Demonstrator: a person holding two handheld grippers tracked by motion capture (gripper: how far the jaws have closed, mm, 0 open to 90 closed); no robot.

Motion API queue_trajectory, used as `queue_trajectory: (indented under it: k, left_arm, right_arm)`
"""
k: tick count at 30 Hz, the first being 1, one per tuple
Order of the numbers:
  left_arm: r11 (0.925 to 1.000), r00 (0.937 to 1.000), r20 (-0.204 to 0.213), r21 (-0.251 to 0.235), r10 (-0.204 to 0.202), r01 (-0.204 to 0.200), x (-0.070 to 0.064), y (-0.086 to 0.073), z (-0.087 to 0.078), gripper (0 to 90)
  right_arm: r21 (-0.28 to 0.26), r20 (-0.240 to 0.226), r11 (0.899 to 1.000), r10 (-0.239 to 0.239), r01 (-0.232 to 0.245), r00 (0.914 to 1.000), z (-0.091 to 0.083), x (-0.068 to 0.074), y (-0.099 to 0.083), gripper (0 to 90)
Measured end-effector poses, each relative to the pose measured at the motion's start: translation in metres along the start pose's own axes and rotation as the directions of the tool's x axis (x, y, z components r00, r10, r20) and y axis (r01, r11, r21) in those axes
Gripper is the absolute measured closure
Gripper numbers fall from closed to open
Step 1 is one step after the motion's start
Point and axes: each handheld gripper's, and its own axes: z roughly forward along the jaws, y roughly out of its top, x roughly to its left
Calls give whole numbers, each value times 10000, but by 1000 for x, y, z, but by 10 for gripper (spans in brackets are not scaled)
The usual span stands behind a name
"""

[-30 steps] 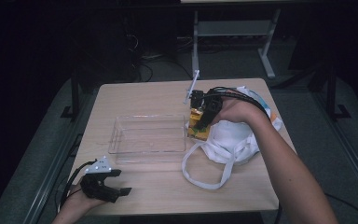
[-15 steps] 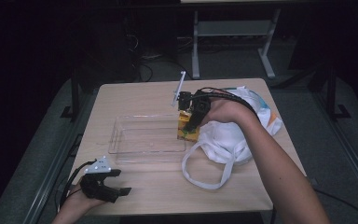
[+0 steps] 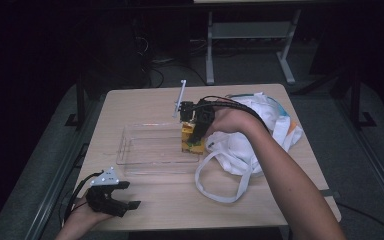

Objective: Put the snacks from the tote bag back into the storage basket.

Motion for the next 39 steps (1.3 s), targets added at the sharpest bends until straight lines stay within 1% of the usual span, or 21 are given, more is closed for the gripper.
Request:
queue_trajectory:
  k: [3,6,8,11,12,19,23,27,29,31,34,36,39]
  left_arm:
    - [10000,10000,8,5,-4,4,0,0,0,159]
    - [10000,10000,11,5,9,-9,0,0,0,159]
    - [10000,10000,16,-2,40,-40,0,0,0,159]
    - [10000,10000,20,-8,39,-39,0,0,0,159]
    - [10000,10000,24,-5,42,-42,0,0,0,159]
    - [10000,10000,31,-5,75,-75,0,1,0,158]
    - [10000,10000,34,-14,82,-82,0,1,0,159]
    - [9999,9999,16,8,141,-141,0,1,0,158]
    - [10000,10000,54,2,41,-41,-1,0,0,158]
    - [9999,9999,40,19,109,-110,0,1,0,158]
    - [9999,9999,45,8,100,-100,0,1,0,159]
    - [10000,9999,55,2,91,-91,0,1,0,159]
    - [9998,9998,38,65,199,-199,0,1,1,159]
  right_arm:
    - [142,-35,9999,-16,17,10000,4,2,3,513]
    - [126,-27,9998,-179,179,9998,7,2,6,513]
    - [181,-63,9998,-112,113,9999,7,3,8,513]
    - [105,-81,9996,-252,253,9996,9,3,10,513]
    - [160,-108,9997,-159,160,9998,10,4,11,513]
    - [201,-108,9983,-538,540,9985,18,6,18,512]
    - [341,-150,9970,-694,699,9975,23,7,21,512]
    - [401,-205,9960,-786,794,9967,28,8,23,511]
    - [469,-199,9949,-889,898,9958,31,8,24,512]
    - [598,-189,9940,-907,917,9957,33,8,24,511]
    - [741,-169,9919,-1021,1031,9946,39,7,25,512]
    - [705,-259,9922,-1012,1028,9945,43,7,24,512]
    - [660,-383,9928,-981,1004,9944,47,7,23,512]
